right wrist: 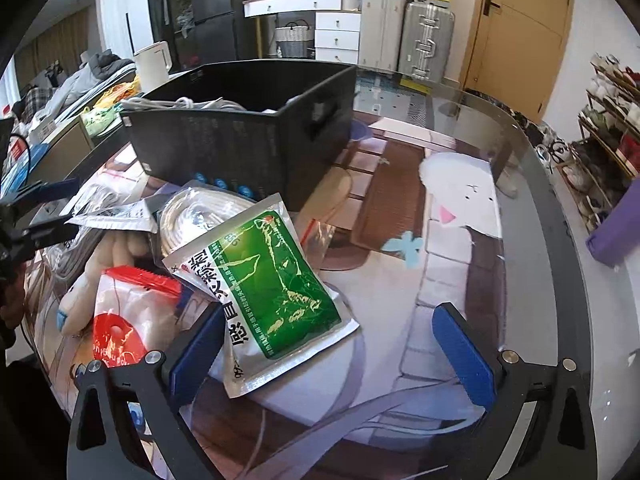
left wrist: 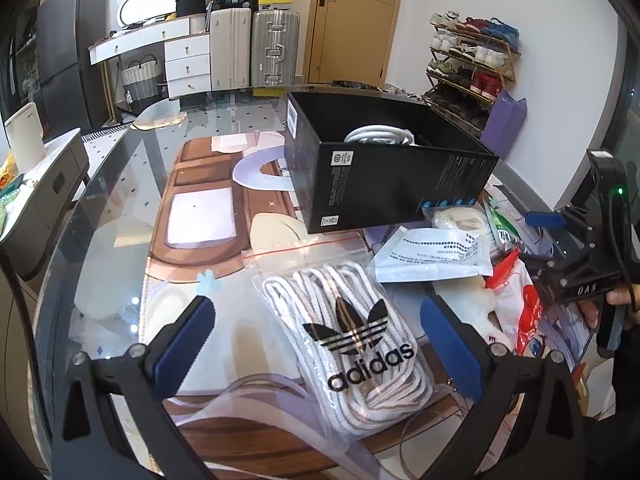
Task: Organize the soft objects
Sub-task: 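Move both tools back toward the remaining items beside the box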
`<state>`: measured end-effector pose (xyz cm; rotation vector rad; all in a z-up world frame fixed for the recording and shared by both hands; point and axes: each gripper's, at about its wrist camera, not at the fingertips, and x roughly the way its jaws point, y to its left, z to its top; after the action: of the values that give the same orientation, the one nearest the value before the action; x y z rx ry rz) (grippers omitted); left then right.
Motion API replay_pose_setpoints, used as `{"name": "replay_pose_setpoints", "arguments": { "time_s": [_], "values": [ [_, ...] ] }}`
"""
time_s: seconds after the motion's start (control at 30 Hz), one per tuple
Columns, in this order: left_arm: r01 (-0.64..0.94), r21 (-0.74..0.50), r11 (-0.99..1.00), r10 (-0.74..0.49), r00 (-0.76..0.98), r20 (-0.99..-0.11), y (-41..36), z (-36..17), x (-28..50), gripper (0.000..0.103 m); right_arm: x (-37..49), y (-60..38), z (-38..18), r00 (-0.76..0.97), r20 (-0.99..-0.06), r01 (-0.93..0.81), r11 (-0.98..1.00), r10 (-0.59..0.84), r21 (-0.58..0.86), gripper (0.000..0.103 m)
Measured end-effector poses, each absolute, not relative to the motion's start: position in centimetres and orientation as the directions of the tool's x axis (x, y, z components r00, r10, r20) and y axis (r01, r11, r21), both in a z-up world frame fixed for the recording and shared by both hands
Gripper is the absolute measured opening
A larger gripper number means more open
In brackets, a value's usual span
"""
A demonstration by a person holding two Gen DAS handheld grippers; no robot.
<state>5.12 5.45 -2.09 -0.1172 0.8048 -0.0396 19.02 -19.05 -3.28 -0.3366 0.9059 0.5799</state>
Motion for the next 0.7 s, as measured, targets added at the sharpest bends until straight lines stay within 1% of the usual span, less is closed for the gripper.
{"name": "replay_pose_setpoints", "arguments": {
  "time_s": [0.2,0.3,0.5,0.53,0.67,0.7],
  "values": [
    [-0.006,-0.111,0.994,-0.076,0.692,-0.717,5.3,-2.2,5.0,0.103,19.5,-18.4,-3.1,0.448,-0.816,-0.645,0.764,0.365,-0.013,0.103],
    [-0.020,-0.110,0.994,-0.067,0.679,-0.731,5.4,-2.4,5.2,0.103,19.4,-17.6,-3.3,0.444,-0.820,-0.668,0.743,0.361,-0.034,0.103],
    [-0.020,-0.119,0.993,-0.074,0.673,-0.735,5.6,-2.6,5.2,0.103,19.6,-16.9,-3.7,0.417,-0.824,-0.703,0.710,0.383,-0.025,0.102],
    [-0.015,-0.117,0.993,-0.077,0.672,-0.737,5.5,-2.6,5.3,0.103,19.6,-17.0,-3.8,0.415,-0.824,-0.705,0.709,0.387,-0.022,0.101],
    [-0.008,-0.117,0.993,-0.082,0.668,-0.740,5.4,-2.6,5.3,0.103,19.3,-17.1,-3.7,0.394,-0.820,-0.722,0.692,0.416,0.004,0.090],
    [-0.008,-0.117,0.993,-0.082,0.668,-0.740,5.4,-2.6,5.3,0.103,19.2,-17.1,-3.7,0.393,-0.818,-0.726,0.687,0.420,0.004,0.089]
  ]
}}
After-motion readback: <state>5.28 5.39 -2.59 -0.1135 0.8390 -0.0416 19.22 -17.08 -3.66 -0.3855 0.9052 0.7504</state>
